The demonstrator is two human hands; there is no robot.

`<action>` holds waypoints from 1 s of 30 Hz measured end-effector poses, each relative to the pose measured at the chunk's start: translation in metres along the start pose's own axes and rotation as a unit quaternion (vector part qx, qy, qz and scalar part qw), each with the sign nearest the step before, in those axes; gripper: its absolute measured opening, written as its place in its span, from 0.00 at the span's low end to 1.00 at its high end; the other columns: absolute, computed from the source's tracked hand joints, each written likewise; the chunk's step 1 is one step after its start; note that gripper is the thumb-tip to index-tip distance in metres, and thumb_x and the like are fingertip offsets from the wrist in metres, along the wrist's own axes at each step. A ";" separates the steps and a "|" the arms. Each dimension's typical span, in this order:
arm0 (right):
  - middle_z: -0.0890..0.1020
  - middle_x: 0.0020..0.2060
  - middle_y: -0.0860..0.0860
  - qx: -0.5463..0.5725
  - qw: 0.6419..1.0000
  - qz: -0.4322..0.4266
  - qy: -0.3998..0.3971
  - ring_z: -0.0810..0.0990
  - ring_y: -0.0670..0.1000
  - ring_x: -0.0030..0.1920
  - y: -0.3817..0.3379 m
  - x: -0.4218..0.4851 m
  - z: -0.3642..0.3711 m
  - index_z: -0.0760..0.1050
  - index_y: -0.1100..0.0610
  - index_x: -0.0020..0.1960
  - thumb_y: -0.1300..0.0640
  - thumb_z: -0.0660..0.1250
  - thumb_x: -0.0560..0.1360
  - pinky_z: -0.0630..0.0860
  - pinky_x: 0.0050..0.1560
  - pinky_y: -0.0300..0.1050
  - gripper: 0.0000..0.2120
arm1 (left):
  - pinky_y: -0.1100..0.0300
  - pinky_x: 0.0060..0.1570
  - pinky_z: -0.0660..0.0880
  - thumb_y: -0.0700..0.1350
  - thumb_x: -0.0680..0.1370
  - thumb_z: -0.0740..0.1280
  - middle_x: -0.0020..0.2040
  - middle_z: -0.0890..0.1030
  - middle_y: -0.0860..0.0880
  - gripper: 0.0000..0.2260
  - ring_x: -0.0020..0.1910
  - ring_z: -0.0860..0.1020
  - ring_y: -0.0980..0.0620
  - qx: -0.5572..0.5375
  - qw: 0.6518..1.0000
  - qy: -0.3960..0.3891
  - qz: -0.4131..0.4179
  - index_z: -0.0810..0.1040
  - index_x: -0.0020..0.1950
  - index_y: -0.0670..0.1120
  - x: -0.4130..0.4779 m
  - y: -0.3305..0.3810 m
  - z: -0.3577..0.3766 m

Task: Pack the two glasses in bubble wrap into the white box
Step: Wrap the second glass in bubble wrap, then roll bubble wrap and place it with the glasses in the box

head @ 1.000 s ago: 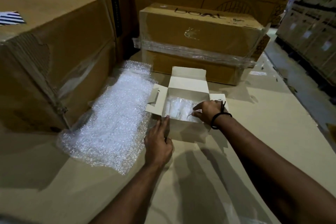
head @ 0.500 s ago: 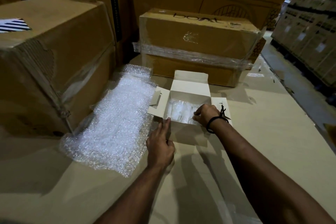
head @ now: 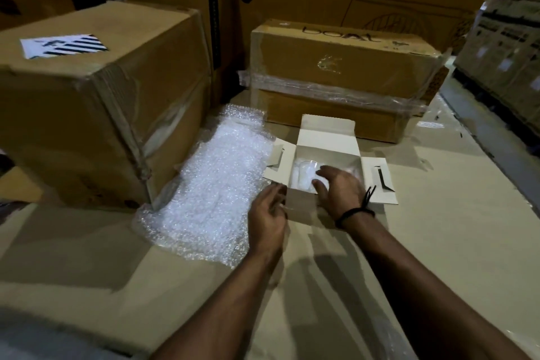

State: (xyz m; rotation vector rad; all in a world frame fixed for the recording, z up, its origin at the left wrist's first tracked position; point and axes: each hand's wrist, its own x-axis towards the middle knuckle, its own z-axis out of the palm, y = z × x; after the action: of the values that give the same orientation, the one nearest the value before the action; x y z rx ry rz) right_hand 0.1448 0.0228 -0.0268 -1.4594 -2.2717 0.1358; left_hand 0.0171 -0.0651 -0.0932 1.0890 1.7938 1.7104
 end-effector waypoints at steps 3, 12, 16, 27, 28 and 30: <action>0.83 0.38 0.55 0.086 0.989 -0.071 0.095 0.81 0.57 0.39 -0.036 -0.042 0.021 0.80 0.58 0.42 0.59 0.66 0.73 0.69 0.38 0.39 0.05 | 0.58 0.57 0.72 0.35 0.71 0.69 0.54 0.83 0.49 0.13 0.54 0.79 0.46 0.185 0.969 0.109 0.123 0.85 0.51 0.46 0.014 -0.003 -0.045; 0.63 0.74 0.55 0.035 0.990 -0.004 -0.139 0.59 0.53 0.75 -0.058 -0.072 0.108 0.61 0.57 0.75 0.46 0.56 0.79 0.53 0.73 0.44 0.27 | 0.53 0.55 0.61 0.50 0.77 0.68 0.58 0.82 0.54 0.07 0.60 0.75 0.47 0.444 0.894 -0.038 0.041 0.84 0.52 0.54 0.036 -0.035 -0.113; 0.62 0.75 0.54 0.013 0.992 -0.015 -0.125 0.57 0.52 0.75 -0.057 -0.071 0.104 0.62 0.58 0.74 0.47 0.54 0.80 0.50 0.73 0.41 0.26 | 0.52 0.52 0.66 0.47 0.79 0.66 0.45 0.85 0.49 0.07 0.50 0.80 0.43 0.381 0.924 0.040 0.021 0.84 0.47 0.50 0.043 -0.027 -0.118; 0.78 0.31 0.52 0.491 0.815 0.303 -0.046 0.76 0.48 0.29 -0.096 -0.033 0.068 0.78 0.54 0.40 0.46 0.71 0.73 0.72 0.32 0.42 0.12 | 0.51 0.48 0.77 0.51 0.74 0.67 0.42 0.86 0.49 0.10 0.41 0.83 0.47 0.281 0.956 0.003 0.088 0.86 0.43 0.47 0.015 -0.008 -0.135; 0.79 0.32 0.53 0.542 0.757 0.356 -0.081 0.76 0.48 0.26 -0.104 -0.026 0.069 0.79 0.57 0.43 0.51 0.74 0.71 0.73 0.28 0.41 0.09 | 0.51 0.47 0.78 0.52 0.73 0.66 0.41 0.86 0.50 0.11 0.40 0.83 0.47 0.289 0.953 -0.008 0.093 0.86 0.43 0.48 0.012 -0.010 -0.138; 0.80 0.34 0.55 0.580 0.682 0.423 -0.139 0.78 0.50 0.24 -0.117 -0.020 0.069 0.79 0.62 0.45 0.64 0.74 0.70 0.74 0.25 0.39 0.06 | 0.50 0.46 0.77 0.54 0.72 0.65 0.40 0.86 0.51 0.13 0.40 0.83 0.47 0.319 0.942 -0.027 0.101 0.85 0.41 0.48 0.008 -0.015 -0.145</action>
State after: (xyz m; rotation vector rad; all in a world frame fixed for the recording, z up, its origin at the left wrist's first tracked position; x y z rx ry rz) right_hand 0.0249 -0.0360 -0.0593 -1.5083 -0.8890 1.7745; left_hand -0.1018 -0.1489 -0.0849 1.6042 2.3402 1.1876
